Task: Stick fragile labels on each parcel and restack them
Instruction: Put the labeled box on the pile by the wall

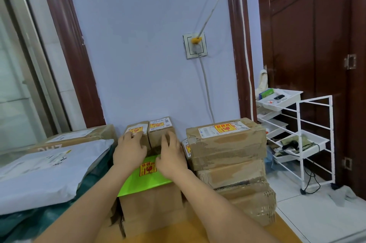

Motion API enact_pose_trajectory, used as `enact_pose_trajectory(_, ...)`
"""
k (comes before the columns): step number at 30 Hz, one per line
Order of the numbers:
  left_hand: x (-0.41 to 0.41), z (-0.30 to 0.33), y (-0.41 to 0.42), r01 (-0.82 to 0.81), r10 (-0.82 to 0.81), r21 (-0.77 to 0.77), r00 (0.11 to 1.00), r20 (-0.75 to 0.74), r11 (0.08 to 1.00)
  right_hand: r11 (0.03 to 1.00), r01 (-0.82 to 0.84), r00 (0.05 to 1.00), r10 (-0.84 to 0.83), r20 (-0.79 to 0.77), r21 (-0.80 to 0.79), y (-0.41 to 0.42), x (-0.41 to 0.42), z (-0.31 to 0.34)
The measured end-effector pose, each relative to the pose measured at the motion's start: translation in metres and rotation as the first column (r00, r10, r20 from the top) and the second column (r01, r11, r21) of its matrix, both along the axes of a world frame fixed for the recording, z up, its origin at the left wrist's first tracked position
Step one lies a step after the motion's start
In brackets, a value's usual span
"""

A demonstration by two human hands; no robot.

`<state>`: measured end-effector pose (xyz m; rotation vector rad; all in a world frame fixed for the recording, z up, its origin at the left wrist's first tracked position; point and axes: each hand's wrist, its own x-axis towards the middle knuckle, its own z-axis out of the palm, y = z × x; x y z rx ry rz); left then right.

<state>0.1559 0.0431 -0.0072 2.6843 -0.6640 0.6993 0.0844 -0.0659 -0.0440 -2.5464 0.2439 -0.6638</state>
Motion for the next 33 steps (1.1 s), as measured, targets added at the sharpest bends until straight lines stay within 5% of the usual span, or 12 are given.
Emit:
enact_pose_trajectory(7,0.009,0.008,0.012,0.150,-0.157,-0.049,0.971,-0.180,0.987,0.998,-0.058,0.998,0.059,-0.038,0.027,0.002,-0.007,0.002)
enact_pose_trajectory(12,-0.032,-0.008,0.015,0.323,-0.351,-0.307,0.936,-0.036,0.895,0.983,-0.161,0.984,0.152,0.097,0.093,0.017,-0.036,-0.002)
enact_pose_trajectory(18,-0.111,-0.064,0.055,0.465,-0.456,-0.361,0.882,0.115,0.808,0.963,-0.216,0.964,0.184,0.191,0.160,0.040,-0.074,-0.050)
enact_pose_trajectory(23,-0.146,-0.139,0.094,0.290,-0.367,-0.431,0.924,-0.107,0.854,0.958,-0.194,0.980,0.179,0.088,0.213,0.054,-0.104,-0.117)
enact_pose_trajectory(33,-0.175,-0.215,0.126,0.053,-0.178,-0.263,0.860,-0.479,0.963,0.955,-0.048,0.992,0.080,-0.096,0.294,0.062,-0.149,-0.193)
